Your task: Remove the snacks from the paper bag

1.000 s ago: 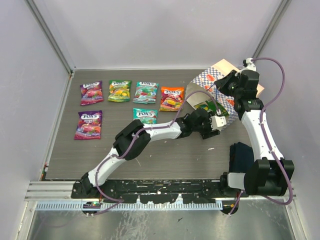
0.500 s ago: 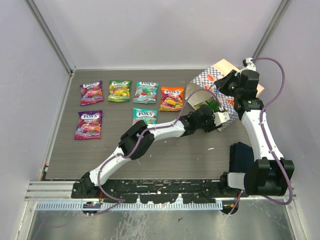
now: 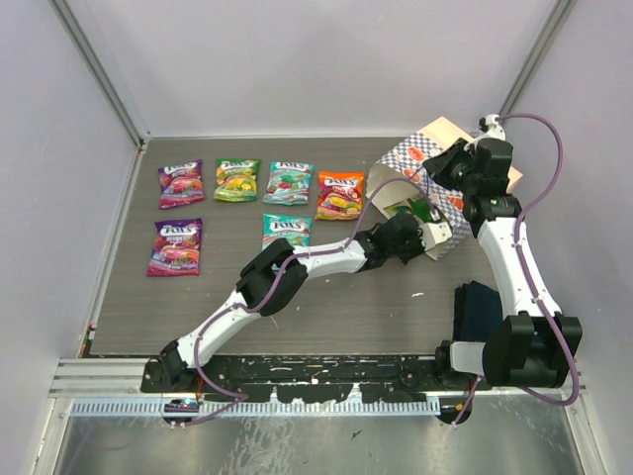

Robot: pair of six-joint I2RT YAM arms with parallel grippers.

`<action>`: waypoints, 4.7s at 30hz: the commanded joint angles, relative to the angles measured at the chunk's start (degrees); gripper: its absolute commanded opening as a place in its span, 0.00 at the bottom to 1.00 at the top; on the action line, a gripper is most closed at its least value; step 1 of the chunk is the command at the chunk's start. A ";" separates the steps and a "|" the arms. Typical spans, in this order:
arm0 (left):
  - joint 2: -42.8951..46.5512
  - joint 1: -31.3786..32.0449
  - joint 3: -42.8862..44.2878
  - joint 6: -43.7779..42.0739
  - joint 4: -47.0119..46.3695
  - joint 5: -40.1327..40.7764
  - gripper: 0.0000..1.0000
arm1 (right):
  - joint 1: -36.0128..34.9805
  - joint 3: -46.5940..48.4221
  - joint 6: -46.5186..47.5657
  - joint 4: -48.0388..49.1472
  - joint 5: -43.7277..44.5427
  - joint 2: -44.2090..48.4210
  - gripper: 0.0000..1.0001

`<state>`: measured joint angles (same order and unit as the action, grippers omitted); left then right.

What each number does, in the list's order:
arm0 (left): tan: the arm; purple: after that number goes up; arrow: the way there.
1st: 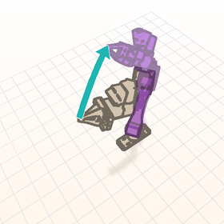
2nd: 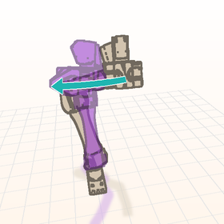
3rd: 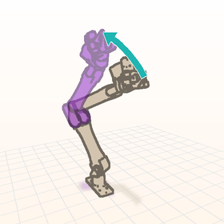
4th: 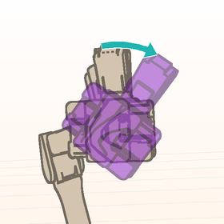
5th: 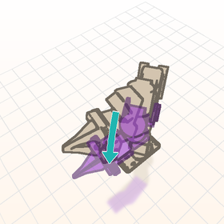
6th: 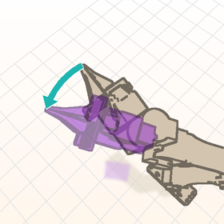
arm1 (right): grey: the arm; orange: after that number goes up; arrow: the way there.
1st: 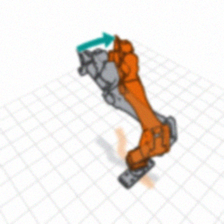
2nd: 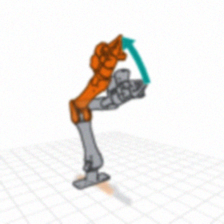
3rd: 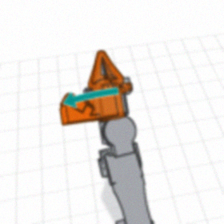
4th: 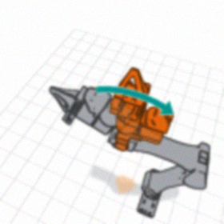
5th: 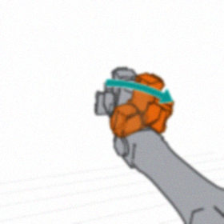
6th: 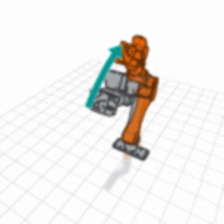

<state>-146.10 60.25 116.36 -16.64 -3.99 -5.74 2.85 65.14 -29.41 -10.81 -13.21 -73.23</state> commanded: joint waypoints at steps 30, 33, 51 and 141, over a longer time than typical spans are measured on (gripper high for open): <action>72.24 0.60 -57.07 0.06 -13.49 -2.40 0.00 | 1.54 0.84 -1.96 4.53 -1.17 2.05 0.01; 81.87 0.25 -58.68 0.12 -4.66 4.58 0.00 | 1.54 0.40 -2.57 5.21 -1.68 1.91 0.01; 91.91 -39.13 -59.71 22.40 20.56 -3.00 0.00 | 1.19 -0.97 -4.96 7.53 -4.25 2.57 0.01; 53.69 -42.11 -64.43 32.44 12.22 6.48 0.98 | -2.24 -1.08 -3.47 7.89 -2.81 -1.31 0.01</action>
<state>-90.96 18.46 49.74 15.66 10.55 4.36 0.84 63.09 -33.91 -5.61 -16.82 -75.29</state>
